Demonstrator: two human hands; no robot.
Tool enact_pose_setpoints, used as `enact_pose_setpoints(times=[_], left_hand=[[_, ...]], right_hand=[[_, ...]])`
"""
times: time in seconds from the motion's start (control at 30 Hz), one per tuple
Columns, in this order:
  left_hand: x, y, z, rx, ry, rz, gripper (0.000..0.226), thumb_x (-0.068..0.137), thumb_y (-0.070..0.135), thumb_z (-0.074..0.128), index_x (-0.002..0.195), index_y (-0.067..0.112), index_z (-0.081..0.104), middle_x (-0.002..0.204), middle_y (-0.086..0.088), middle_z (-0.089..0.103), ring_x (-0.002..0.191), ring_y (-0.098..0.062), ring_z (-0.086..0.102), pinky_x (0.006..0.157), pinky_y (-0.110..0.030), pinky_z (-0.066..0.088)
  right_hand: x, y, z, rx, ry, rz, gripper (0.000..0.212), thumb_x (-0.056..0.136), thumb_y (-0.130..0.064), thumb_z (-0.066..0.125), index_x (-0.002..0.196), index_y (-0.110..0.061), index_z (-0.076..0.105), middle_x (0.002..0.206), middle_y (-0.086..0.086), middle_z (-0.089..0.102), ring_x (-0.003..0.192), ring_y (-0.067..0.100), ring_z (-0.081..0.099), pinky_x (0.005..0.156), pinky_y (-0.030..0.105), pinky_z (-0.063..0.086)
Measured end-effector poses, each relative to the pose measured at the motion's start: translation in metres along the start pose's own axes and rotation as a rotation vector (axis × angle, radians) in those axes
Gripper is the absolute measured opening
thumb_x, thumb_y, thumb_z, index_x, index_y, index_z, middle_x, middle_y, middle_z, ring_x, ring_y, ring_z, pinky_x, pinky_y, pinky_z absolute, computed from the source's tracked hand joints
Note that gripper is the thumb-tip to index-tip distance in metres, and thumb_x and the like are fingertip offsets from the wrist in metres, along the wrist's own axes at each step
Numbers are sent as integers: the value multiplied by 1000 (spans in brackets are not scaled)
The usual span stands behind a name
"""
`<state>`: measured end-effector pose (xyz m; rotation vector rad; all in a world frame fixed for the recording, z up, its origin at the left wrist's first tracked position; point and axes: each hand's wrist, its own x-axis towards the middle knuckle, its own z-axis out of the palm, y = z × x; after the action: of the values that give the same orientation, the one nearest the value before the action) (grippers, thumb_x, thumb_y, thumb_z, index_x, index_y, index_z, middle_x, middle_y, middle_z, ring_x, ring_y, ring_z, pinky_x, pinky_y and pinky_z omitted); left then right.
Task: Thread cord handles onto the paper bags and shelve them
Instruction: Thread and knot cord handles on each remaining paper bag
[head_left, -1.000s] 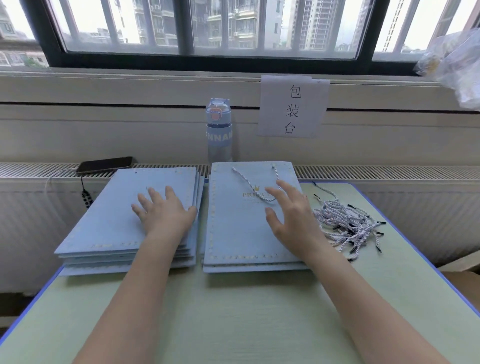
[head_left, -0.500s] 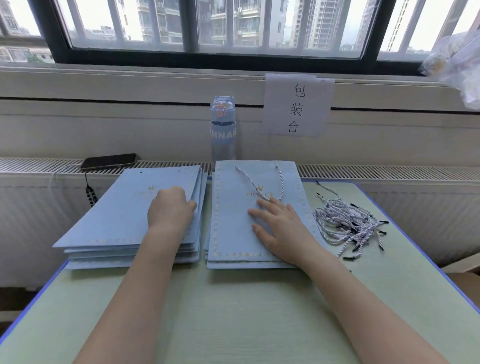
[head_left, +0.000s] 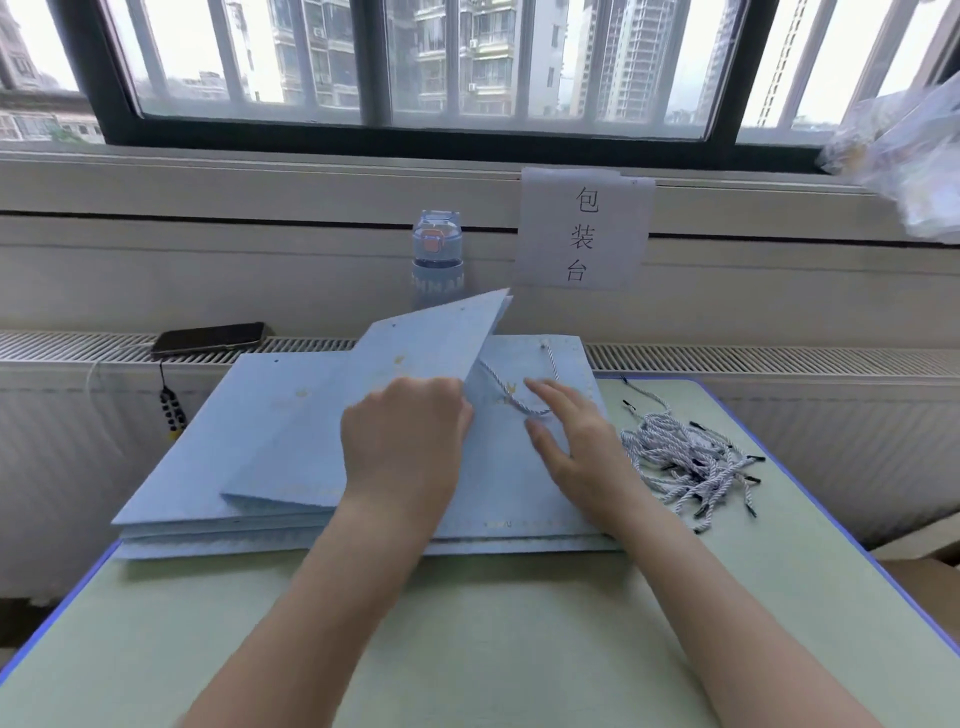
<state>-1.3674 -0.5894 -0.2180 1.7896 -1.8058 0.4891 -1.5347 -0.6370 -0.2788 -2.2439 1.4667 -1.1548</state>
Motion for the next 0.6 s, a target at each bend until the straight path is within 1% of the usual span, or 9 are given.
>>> enact_pose_setpoints(times=[0.1, 0.2, 0.23, 0.3, 0.4, 0.43, 0.5, 0.53, 0.6], left_hand=[[-24, 31, -6, -17, -79, 230, 42, 40, 14, 88, 49, 16, 46, 40, -3, 45, 32, -24, 41, 48, -15, 1], [-43, 51, 12, -10, -100, 414, 43, 22, 6, 78, 46, 20, 44, 37, 3, 38, 30, -17, 39, 48, -18, 7], [-46, 55, 16, -17, -105, 470, 42, 22, 5, 74, 46, 21, 43, 38, 4, 38, 32, -16, 38, 48, -18, 7], [-49, 56, 26, -37, -133, 533, 42, 25, 5, 74, 47, 22, 43, 40, 5, 38, 34, -14, 38, 47, -18, 8], [-48, 52, 35, -162, -124, 550, 32, 45, 19, 83, 55, 22, 52, 51, 7, 50, 47, -14, 51, 40, -18, 18], [-47, 50, 35, -195, -118, 530, 25, 53, 27, 83, 65, 23, 61, 62, 9, 59, 58, -14, 59, 40, -20, 28], [-43, 47, 35, -165, -101, 482, 43, 55, 41, 85, 92, 23, 72, 90, 5, 71, 80, -20, 68, 50, -24, 48], [-40, 44, 35, -138, -116, 458, 56, 51, 44, 87, 100, 21, 73, 99, 1, 72, 86, -23, 70, 56, -27, 53], [-35, 39, 35, -139, -146, 433, 61, 48, 36, 91, 104, 19, 73, 104, -3, 72, 91, -25, 70, 60, -32, 56]], right_hand=[[7, 3, -17, 382, 209, 211, 64, 88, -56, 30, 145, -25, 33, 134, -11, 47, 126, 9, 46, 102, 25, 36], [12, 15, -30, 601, 322, 436, 77, 75, -77, 40, 139, -35, 36, 132, -8, 49, 122, 11, 47, 107, 45, 39], [13, 18, -32, 574, 343, 483, 76, 74, -73, 48, 137, -32, 38, 128, -7, 47, 119, 11, 45, 109, 48, 35], [11, 24, -36, 560, 377, 578, 74, 80, -42, 58, 145, -18, 31, 127, 0, 48, 117, 18, 48, 106, 48, 38], [11, 28, -41, 772, 431, 657, 64, 89, -3, 53, 147, -12, 26, 100, 1, 57, 81, 19, 59, 72, 35, 52], [12, 27, -43, 846, 454, 672, 59, 90, 1, 50, 144, -10, 30, 93, 2, 57, 72, 17, 57, 62, 30, 50], [14, 22, -45, 975, 517, 673, 46, 89, 6, 48, 133, -9, 41, 91, 5, 57, 69, 16, 57, 54, 24, 50], [14, 20, -46, 1016, 545, 666, 40, 88, 6, 48, 125, -10, 45, 92, 6, 58, 69, 16, 58, 52, 22, 50], [14, 18, -47, 1057, 602, 656, 29, 87, 7, 48, 107, -13, 50, 90, 7, 59, 69, 16, 58, 53, 22, 49]])
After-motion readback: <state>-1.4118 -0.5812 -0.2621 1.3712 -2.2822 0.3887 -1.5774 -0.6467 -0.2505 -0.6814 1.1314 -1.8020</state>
